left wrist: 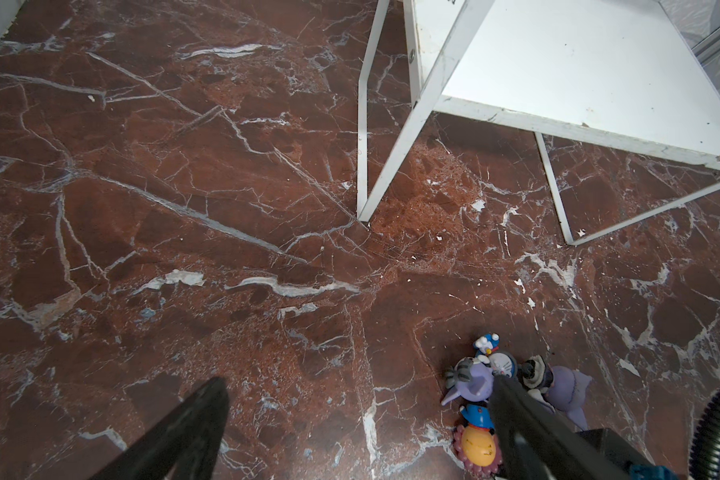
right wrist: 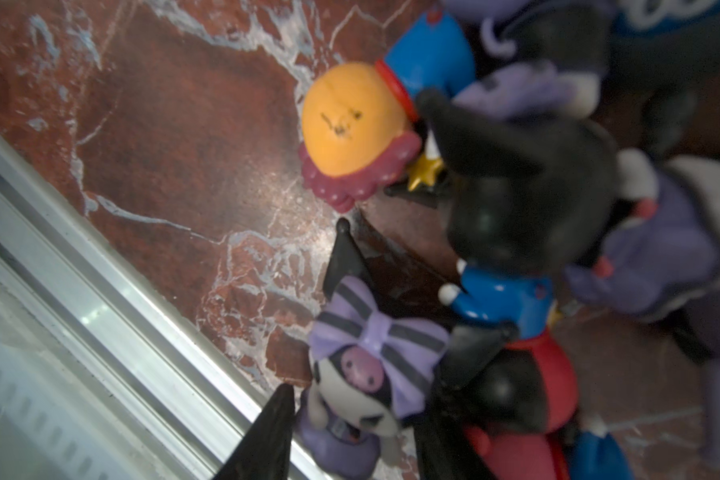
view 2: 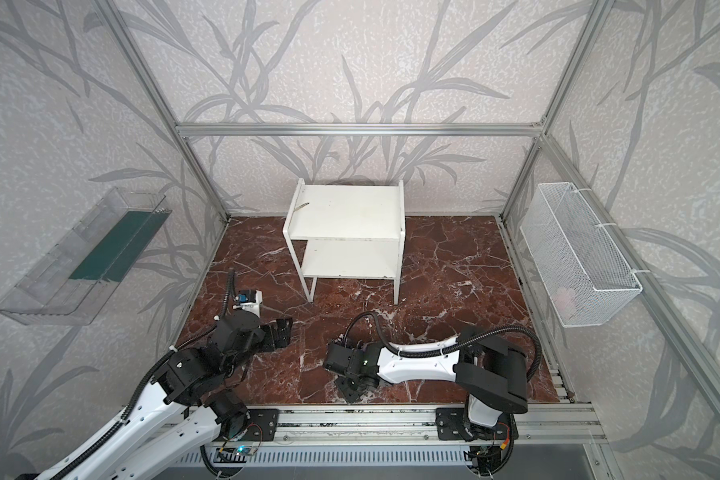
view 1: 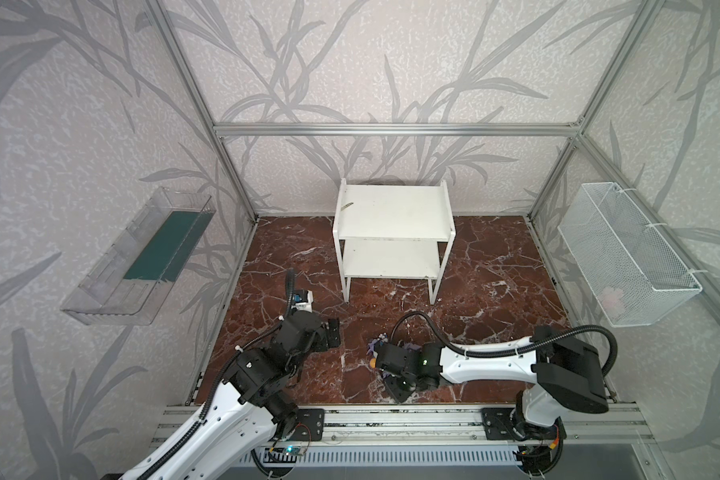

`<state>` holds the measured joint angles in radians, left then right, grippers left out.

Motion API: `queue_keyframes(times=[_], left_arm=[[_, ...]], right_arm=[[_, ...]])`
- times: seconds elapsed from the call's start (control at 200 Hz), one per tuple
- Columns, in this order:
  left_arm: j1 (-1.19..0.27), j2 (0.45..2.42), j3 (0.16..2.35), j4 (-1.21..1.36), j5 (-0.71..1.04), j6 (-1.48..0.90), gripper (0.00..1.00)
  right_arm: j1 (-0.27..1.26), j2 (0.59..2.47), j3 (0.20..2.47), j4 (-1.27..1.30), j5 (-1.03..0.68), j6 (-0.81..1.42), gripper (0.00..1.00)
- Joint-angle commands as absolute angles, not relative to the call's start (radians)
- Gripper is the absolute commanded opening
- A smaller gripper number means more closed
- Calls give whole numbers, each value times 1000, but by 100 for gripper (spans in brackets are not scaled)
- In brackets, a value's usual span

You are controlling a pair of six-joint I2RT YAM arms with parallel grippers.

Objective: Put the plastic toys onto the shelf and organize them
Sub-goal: 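Lower the right gripper onto the purple Kuromi figure and close on it, then lift the purple Kuromi figure with the right gripper above the pile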

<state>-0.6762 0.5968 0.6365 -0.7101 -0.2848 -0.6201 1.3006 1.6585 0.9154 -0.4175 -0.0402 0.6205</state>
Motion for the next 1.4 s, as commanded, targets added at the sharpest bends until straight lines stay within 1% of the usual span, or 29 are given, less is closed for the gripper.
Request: queue_keyframes(times=[0.0, 0.125, 0.21, 0.36, 0.545, 0.625, 0.785, 0.875, 1.044, 1.164, 1.244, 1.264, 1.334, 1.394], left_arm=[[-680, 590, 627, -716, -317, -614, 99], [-680, 598, 626, -710, -319, -612, 99], [-679, 610, 633, -715, -319, -611, 99], [-680, 609, 637, -713, -316, -611, 99], [-680, 596, 623, -657, -257, -598, 99], [-680, 594, 616, -593, -156, -566, 99], [-681, 604, 595, -416, 152, -542, 99], [-680, 625, 583, -328, 302, -555, 99], [-682, 670, 579, -220, 472, -584, 97], [-682, 688, 581, -193, 525, -591, 89], [-682, 691, 576, -173, 546, -601, 81], [-682, 693, 573, -165, 552, -603, 78], [-682, 692, 567, -149, 567, -607, 65], [-682, 687, 566, -146, 570, -606, 56]], right_arm=[[1321, 1670, 938, -465, 9, 627, 41], [1327, 1657, 931, -455, 10, 615, 33], [1326, 1639, 919, -432, 4, 597, 29], [1325, 1575, 862, -333, -35, 534, 21], [1317, 1431, 782, -219, -78, 446, 19], [1303, 1358, 746, -176, -68, 414, 18], [1230, 1225, 670, -36, -95, 368, 18], [1217, 1177, 636, 57, -68, 333, 18], [1204, 1128, 609, 170, -32, 280, 18], [1204, 1095, 582, 240, -11, 261, 18], [1202, 1069, 571, 271, 0, 246, 18], [1203, 1063, 571, 274, 5, 243, 18], [1200, 1043, 565, 289, 21, 239, 19], [1197, 1030, 561, 294, 30, 233, 18]])
